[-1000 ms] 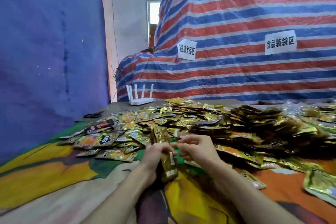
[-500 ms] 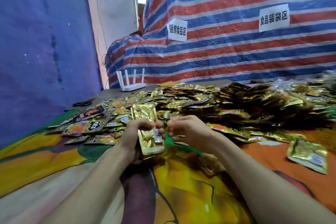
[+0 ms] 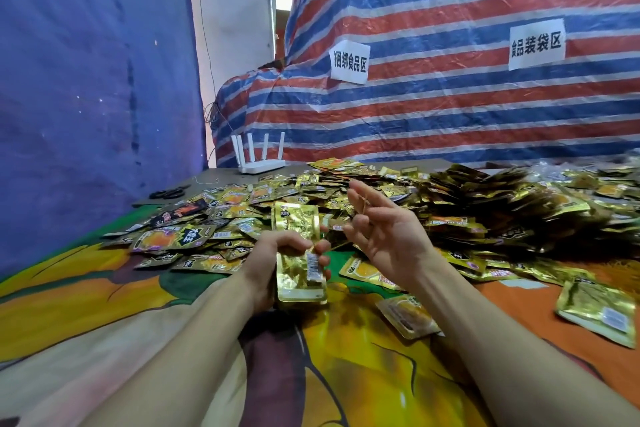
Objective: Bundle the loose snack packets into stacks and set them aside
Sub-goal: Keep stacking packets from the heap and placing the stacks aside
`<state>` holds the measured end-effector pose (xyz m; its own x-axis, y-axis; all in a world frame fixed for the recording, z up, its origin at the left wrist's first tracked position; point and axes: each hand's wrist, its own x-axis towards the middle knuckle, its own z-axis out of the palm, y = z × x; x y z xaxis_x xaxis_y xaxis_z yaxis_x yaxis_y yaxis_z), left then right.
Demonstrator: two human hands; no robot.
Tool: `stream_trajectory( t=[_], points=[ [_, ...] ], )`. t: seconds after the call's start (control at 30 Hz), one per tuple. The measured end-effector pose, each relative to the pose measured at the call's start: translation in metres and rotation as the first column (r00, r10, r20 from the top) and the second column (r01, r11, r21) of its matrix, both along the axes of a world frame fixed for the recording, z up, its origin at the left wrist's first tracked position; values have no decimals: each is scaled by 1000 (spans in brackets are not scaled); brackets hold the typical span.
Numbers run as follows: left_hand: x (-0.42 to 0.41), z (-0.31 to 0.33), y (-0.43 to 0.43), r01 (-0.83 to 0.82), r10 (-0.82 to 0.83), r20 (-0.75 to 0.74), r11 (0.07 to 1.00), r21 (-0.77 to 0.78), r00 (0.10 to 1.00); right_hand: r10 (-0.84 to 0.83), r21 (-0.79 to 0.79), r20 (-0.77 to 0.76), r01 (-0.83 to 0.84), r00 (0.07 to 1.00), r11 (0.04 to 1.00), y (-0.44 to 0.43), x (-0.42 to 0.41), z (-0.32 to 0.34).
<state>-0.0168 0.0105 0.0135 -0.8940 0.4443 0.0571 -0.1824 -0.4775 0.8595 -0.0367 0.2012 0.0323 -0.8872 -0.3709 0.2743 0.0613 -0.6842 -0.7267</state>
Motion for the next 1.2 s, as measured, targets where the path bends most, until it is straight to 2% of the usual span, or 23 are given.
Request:
stream_trajectory(
  t=[0.1, 0.23, 0.3, 0.4, 0.5, 0.73, 0.83, 0.93, 1.07, 1.2],
  points=[
    [-1, -2, 1, -16, 17, 12, 997, -78, 1000, -30, 194, -61, 41, 998, 980, -5, 1, -4],
    [-4, -3, -5, -192, 203, 36, 961, -201, 979, -17, 346, -119, 57, 993, 937, -10, 1, -12],
    [-4, -2, -3, -302, 321, 60, 929, -212, 945, -70, 423, -140, 124, 988, 897, -12, 4, -13],
    [-7, 1, -4, -492, 504, 130, 863, -116, 854, -153, 547, -185, 231, 971, 804, -16, 8, -16],
    [-8, 7, -7, -592, 578, 158, 804, 53, 800, -129, 609, -214, 235, 968, 758, -25, 14, -20],
    [-3, 12, 0, -654, 646, 110, 732, 192, 755, -147, 571, -304, 303, 941, 763, -51, 25, -28],
    [-1, 12, 7, -617, 608, 109, 765, 186, 787, -243, 492, -378, 417, 893, 764, -54, 28, -28],
    [1, 9, 14, -553, 540, 119, 816, 167, 833, -310, 435, -369, 458, 876, 775, -54, 29, -27],
    [-3, 4, 17, -485, 481, 67, 858, 167, 874, -320, 441, -382, 476, 867, 761, -54, 30, -28],
    [-8, 1, 17, -510, 510, 22, 854, 100, 860, -326, 483, -433, 521, 840, 703, -53, 29, -27]
  ],
)
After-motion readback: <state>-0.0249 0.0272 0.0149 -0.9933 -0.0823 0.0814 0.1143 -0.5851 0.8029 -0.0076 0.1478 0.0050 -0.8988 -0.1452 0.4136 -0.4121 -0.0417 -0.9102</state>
